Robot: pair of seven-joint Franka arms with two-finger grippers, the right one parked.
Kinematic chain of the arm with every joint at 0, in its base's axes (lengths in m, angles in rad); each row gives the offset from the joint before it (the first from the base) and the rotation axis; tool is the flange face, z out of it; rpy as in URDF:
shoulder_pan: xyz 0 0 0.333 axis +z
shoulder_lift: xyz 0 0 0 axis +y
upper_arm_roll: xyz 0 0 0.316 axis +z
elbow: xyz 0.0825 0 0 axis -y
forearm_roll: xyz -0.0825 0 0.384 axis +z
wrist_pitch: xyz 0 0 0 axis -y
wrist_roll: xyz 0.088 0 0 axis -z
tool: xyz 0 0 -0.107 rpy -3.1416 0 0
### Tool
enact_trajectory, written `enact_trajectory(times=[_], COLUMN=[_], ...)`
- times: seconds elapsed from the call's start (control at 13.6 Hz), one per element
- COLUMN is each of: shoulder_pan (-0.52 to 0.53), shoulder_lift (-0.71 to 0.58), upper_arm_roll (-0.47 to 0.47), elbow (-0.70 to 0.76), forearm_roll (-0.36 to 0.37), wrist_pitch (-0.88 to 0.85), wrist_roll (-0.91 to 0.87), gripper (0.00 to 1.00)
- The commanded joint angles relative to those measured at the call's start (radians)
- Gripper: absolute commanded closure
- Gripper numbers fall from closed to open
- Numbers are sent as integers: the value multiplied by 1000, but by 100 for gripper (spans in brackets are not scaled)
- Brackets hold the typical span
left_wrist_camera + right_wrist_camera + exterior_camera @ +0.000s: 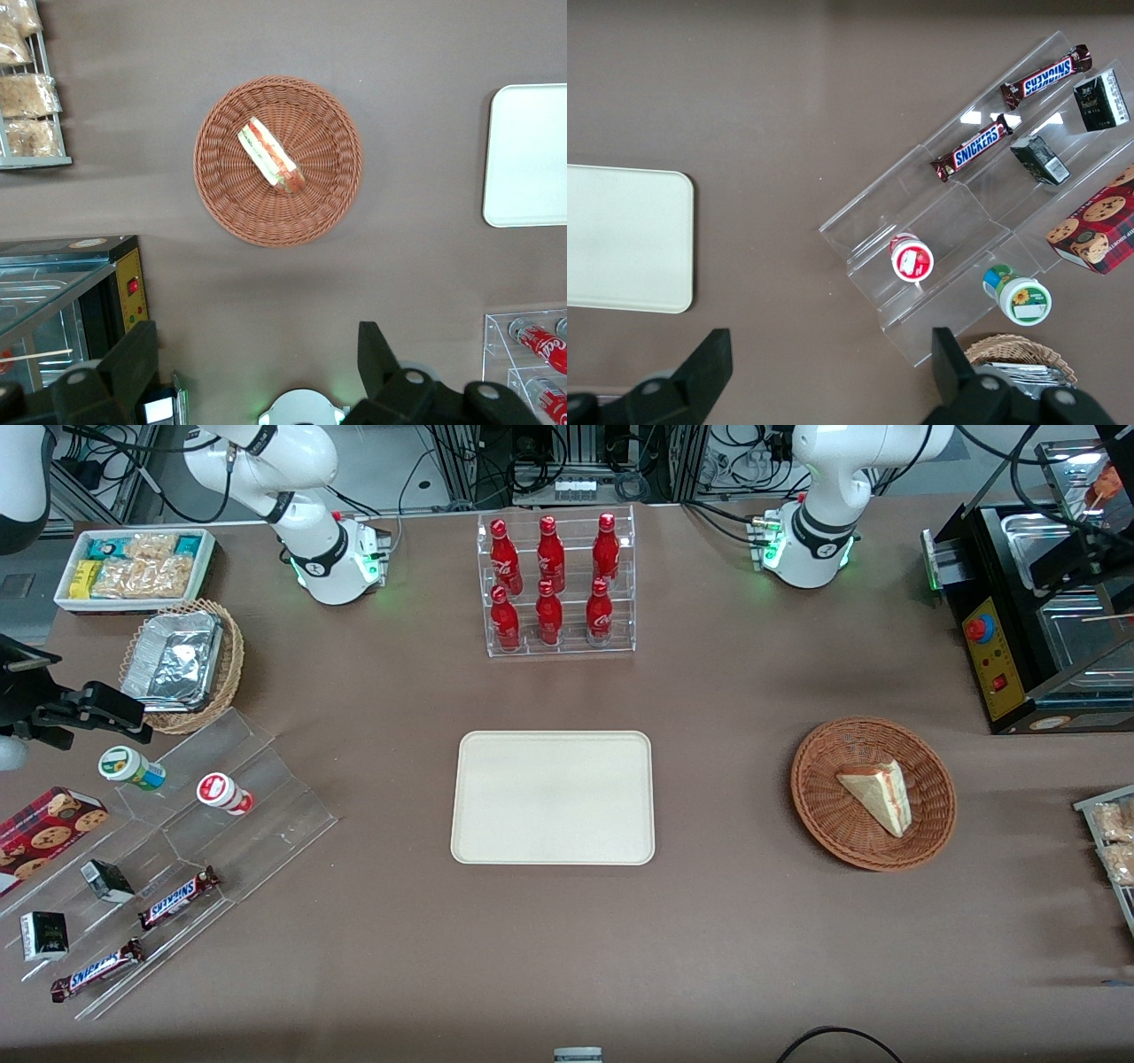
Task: Place sandwich from basket to tray
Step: 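Move the left gripper down over the wrapped sandwich in the wicker basket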
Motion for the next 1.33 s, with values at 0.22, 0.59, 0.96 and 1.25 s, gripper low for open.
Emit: enact_trajectory(times=[0.22,0.59,0.96,1.25], shoulder_pan=[21,15,9,11], shoulder_lift=[56,294,385,435], upper_arm_roll=[-14,-12,-14,-12], elbow=[12,-2,-167,-287], forearm_roll=[12,0,-109,-109], wrist_pitch=[21,148,459,643], wrist_roll=[28,-374,-706,-775], gripper=[0,0,0,0])
